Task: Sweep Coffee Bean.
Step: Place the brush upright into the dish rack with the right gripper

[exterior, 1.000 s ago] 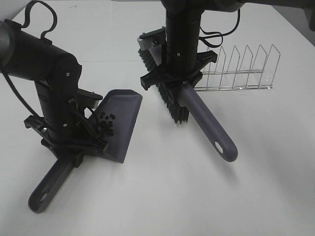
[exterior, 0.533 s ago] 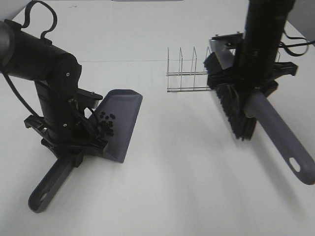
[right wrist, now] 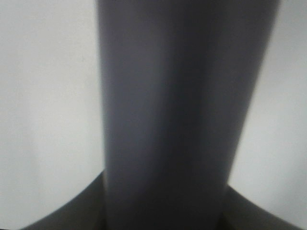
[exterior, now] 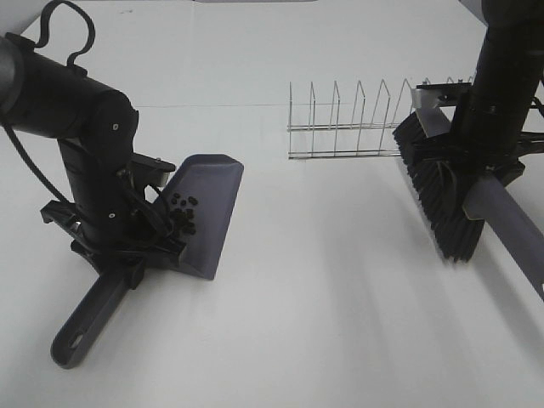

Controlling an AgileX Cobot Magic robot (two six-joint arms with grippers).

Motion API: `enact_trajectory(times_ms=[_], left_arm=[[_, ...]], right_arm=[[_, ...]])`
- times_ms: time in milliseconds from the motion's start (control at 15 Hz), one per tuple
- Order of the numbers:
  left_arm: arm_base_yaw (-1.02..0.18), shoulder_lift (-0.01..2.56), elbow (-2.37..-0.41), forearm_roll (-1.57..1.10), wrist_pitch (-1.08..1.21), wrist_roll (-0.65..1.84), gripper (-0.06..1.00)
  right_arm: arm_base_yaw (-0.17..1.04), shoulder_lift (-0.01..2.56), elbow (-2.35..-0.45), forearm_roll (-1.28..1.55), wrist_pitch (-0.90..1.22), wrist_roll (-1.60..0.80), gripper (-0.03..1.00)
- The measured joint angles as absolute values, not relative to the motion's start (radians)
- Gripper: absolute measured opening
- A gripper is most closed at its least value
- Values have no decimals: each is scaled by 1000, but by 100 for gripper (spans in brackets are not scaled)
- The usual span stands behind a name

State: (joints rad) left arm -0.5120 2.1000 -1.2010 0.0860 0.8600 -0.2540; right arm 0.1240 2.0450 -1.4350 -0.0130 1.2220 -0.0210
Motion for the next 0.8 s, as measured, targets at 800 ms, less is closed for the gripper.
enact_trajectory(times_ms=[800], left_arm=[[-512, 2100, -1203, 70, 886, -257, 34]], right_arm=[[124, 2329, -1828, -13, 1231, -44, 30]])
